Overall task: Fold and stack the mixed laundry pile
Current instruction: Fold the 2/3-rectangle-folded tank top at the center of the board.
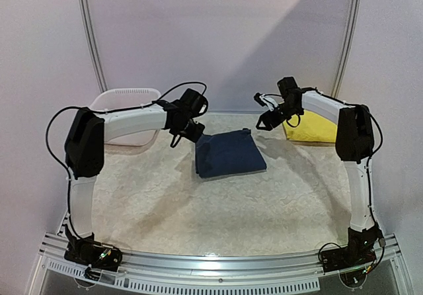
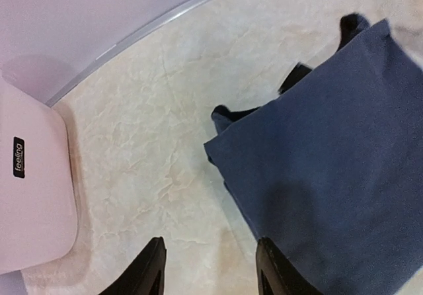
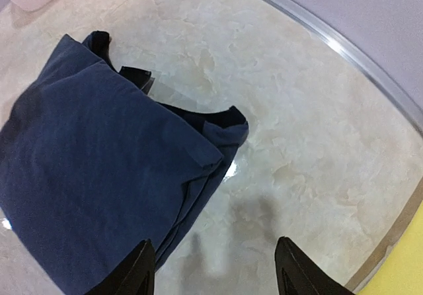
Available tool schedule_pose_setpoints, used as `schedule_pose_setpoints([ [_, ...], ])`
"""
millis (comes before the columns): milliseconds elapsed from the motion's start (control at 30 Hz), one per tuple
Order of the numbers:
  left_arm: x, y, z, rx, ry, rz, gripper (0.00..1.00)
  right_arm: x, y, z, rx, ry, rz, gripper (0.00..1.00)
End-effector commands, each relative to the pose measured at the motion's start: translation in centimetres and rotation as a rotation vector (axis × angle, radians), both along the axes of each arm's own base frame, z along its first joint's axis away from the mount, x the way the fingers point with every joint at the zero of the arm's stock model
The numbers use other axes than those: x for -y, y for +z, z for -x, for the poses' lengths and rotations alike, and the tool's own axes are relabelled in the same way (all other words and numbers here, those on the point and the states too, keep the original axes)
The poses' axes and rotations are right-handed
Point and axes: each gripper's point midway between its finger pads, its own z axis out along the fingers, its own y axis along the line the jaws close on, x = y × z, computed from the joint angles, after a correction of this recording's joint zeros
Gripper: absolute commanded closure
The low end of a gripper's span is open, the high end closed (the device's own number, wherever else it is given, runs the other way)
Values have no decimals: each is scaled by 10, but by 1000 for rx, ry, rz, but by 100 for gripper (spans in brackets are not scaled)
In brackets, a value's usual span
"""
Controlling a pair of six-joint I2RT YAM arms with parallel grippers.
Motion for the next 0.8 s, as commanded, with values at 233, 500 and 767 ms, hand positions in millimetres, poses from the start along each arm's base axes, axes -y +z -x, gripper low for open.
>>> schedule_pose_setpoints([
  [233, 88, 2, 43, -232, -138, 572, 52, 4, -42, 54, -464, -53, -205, 37],
  [500, 98, -47, 40, -339, -88, 586, 56, -1, -79, 48, -590, -152, -242, 36],
  [767, 84, -89, 36, -415, 8, 539, 59, -34, -111, 66, -701, -137, -235, 33],
])
